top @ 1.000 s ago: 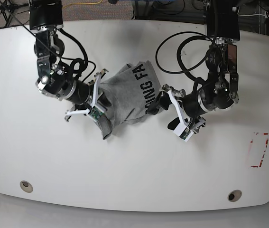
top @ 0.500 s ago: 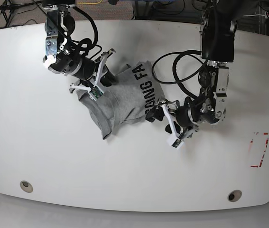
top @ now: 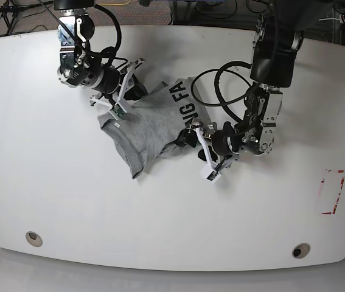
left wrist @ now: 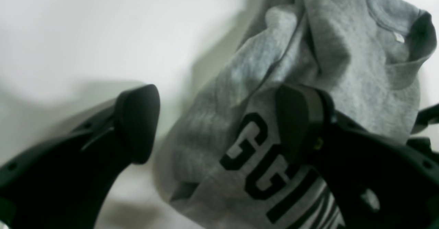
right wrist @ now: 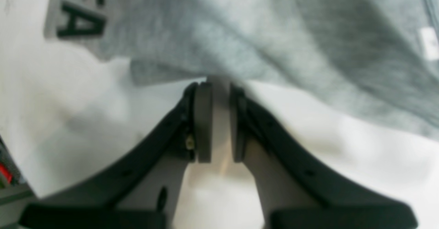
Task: Fold the T-shirt properly
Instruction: 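Grasp the bundle sides with both grippers and rotate it upright, then release the bundle and open both grippers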
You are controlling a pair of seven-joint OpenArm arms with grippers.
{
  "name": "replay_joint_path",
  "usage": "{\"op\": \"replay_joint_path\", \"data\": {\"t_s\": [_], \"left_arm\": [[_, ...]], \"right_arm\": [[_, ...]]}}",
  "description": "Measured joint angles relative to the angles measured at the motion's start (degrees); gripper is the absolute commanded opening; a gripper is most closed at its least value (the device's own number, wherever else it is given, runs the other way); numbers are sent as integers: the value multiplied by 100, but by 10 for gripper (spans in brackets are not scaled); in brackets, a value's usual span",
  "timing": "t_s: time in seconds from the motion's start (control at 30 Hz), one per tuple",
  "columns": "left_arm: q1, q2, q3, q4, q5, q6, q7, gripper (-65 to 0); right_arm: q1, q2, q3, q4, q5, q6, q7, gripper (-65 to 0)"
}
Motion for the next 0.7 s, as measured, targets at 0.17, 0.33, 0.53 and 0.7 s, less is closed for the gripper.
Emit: {"op": "replay_joint_path", "data": {"t_s": [0.17,0.33,0.53,0.7], "left_arm": [[264,28,-24,42,-127,-9,-214,-151],[601,-2,-37,376,-221,-74,-210,-151],[1285,-151,-46,1169,-260,-133,-61,-151],[1746,-197,-52,1797,-245,-105,127,-151]], "right_arm": [[195,170,2,-426,164,59,411,-563],[651,306,-28,-859,181,103,470,-563],[1099,448,-46,-1169,85,50,420,-561],[1285,435,-129,-1204,-50,2,319,-561]]}}
